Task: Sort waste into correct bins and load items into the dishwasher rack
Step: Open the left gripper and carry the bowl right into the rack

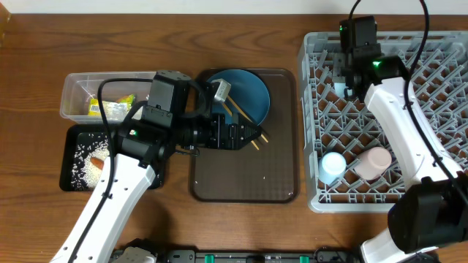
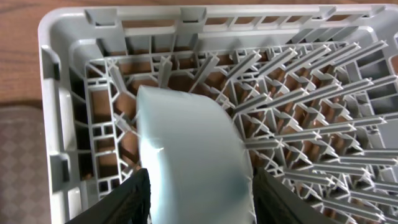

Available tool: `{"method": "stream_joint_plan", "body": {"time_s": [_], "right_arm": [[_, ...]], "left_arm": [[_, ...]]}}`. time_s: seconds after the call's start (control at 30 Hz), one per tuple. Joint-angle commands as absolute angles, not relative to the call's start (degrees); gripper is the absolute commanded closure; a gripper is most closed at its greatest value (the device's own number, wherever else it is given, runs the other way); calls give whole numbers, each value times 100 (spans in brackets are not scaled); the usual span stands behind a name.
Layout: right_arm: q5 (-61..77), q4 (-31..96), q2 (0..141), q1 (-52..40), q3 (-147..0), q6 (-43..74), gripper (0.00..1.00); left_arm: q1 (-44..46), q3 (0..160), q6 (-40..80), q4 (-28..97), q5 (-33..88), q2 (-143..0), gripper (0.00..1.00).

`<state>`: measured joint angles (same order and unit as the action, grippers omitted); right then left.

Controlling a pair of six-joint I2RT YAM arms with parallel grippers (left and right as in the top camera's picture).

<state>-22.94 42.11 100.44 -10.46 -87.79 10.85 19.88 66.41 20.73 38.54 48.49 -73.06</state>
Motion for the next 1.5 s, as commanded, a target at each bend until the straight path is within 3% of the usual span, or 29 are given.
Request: {"method": "stream_joint_plan", "body": {"time_s": [0.0,1.47], "right_arm": [[-2058,4117,10213,-978,-8827,1015,47],[-1197,4274,10429,-978,-8827,1459,51]], "left_arm": [[1962,6775,1979,3848,4838,-7286,5],[1962,6775,1979,3848,4838,-7286,4]]}}
